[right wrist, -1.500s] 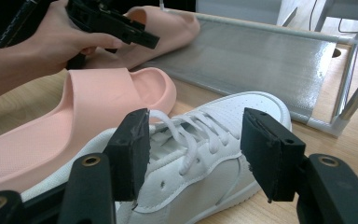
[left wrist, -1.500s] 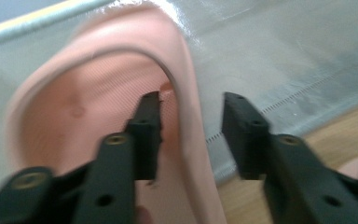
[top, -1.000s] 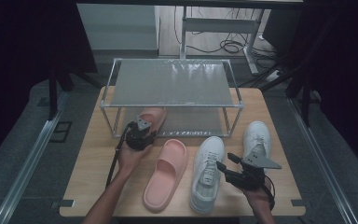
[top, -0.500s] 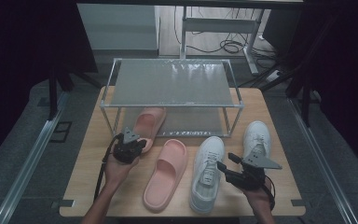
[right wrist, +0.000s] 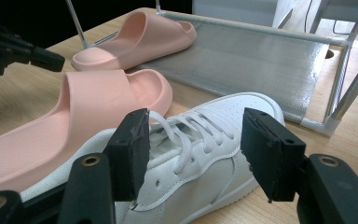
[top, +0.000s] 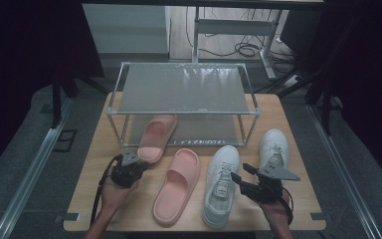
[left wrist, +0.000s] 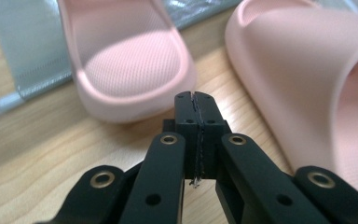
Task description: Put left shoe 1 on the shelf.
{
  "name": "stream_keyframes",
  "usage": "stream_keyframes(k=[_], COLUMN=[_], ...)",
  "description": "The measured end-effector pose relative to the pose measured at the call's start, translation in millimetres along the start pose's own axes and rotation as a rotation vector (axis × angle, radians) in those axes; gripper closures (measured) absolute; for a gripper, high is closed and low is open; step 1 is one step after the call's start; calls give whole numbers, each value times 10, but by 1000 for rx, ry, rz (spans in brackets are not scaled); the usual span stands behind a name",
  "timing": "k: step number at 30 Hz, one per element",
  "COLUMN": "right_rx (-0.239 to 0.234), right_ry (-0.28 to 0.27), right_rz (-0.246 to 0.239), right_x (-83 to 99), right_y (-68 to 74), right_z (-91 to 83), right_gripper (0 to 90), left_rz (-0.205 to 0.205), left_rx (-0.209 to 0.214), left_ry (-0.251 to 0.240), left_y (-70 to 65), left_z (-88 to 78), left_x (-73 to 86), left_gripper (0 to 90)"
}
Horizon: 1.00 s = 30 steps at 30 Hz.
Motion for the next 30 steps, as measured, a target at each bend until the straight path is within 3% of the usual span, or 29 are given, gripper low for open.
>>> stream_keyframes(k=[14, 18, 30], right_rx=[-2, -1, -5], right_ry=[0, -1, 8], right_rz=[-1, 0, -1], right_x=[1, -2, 11], right_y=[4, 1, 17], right_z=[-1, -3, 18], right_gripper=[424, 424, 424], left_rz=[11, -19, -34], left_rx=[-26, -18, -13], left_ry=[43, 48, 53], left_y=[93, 182, 232], left_z=[51, 74, 195], left_x=[86, 123, 95], left_gripper=[899, 899, 900])
Point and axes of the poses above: each handheld gripper's, and its own axes: z roughly forward along the jaws, x roughly out of its underside, y roughly to its left, the point moved 3 cm from there along z, roughly forward along the jaws
